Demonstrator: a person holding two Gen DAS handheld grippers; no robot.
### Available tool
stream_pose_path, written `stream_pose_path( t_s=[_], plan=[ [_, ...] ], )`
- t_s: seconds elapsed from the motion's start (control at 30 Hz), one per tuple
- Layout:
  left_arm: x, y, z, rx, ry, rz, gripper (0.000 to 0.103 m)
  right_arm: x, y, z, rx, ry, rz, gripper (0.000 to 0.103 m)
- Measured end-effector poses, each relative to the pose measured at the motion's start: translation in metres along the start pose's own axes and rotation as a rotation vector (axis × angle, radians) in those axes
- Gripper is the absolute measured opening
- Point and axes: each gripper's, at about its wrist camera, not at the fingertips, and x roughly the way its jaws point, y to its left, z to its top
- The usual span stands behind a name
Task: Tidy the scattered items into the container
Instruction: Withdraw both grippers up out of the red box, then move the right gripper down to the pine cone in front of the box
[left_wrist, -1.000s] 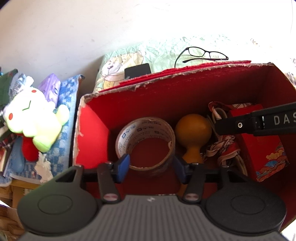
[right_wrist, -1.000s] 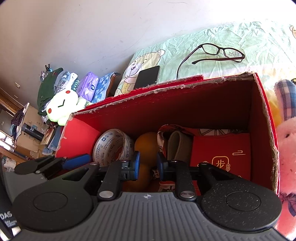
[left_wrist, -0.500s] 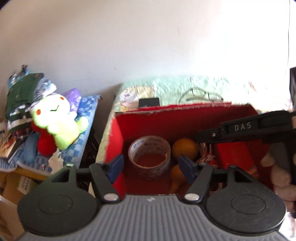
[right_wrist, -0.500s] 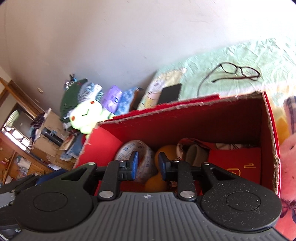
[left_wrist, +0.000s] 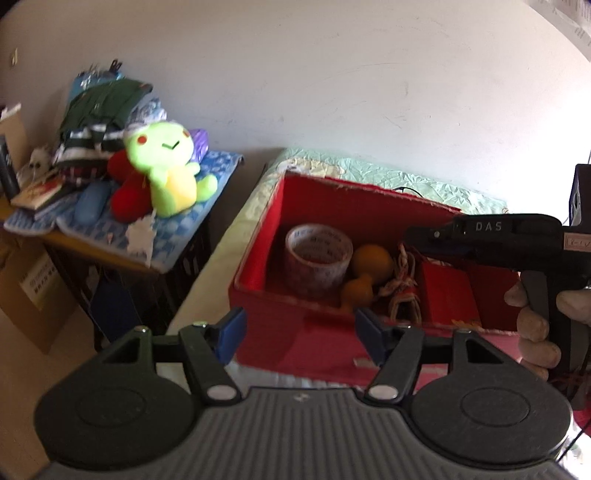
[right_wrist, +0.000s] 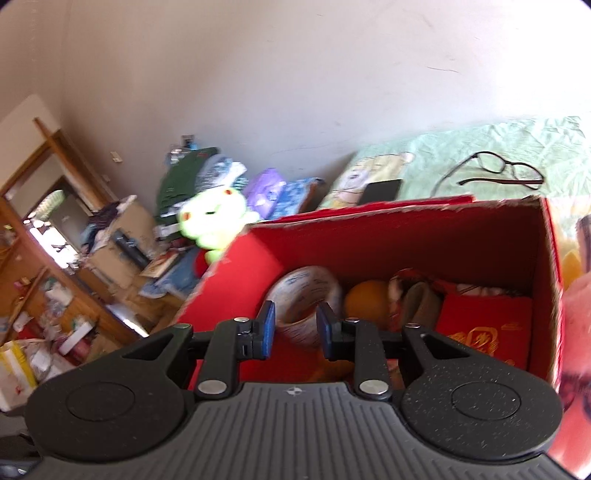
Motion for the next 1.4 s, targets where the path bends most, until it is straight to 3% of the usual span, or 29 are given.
stream_pose_path(
  t_s=[0.2, 0.33, 0.43, 0.6, 0.7, 0.9, 1.0, 1.23, 1.4],
  plan=[
    [-0.005, -0.008, -0.039, 0.008, 0.036, -0.054, 0.068, -0.017, 0.021, -0.014, -0.034, 0.010, 0.161, 0.028],
    [0.003, -0.018, -0.059, 0.011, 0.064, -0.085, 0.068, -0.021, 0.032, -0.030, -0.080, 0.084, 0.258, 0.028],
    [0.008, -0.023, -0.069, 0.024, 0.069, -0.086, 0.071, -0.025, 0.035, -0.049, -0.117, 0.141, 0.286, 0.028],
    [0.017, -0.023, -0.084, 0.007, 0.076, -0.071, 0.077, -0.027, 0.030, -0.077, -0.159, 0.211, 0.227, 0.028],
    [0.021, -0.025, -0.090, 0.012, 0.065, -0.057, 0.083, -0.022, 0.018, -0.085, -0.090, 0.239, 0.177, 0.030],
    [0.035, -0.040, -0.090, 0.123, 0.067, -0.011, 0.084, -0.016, -0.001, -0.100, 0.037, 0.275, 0.107, 0.037],
    [0.046, -0.037, -0.089, 0.099, 0.106, 0.007, 0.084, -0.014, -0.002, -0.103, 0.072, 0.281, 0.098, 0.040],
    [0.059, -0.034, -0.085, 0.061, 0.160, 0.028, 0.077, -0.010, -0.013, -0.106, 0.167, 0.291, 0.099, 0.042],
    [0.064, -0.040, -0.082, 0.112, 0.157, 0.019, 0.068, -0.006, -0.016, -0.106, 0.208, 0.289, 0.104, 0.042]
  ],
)
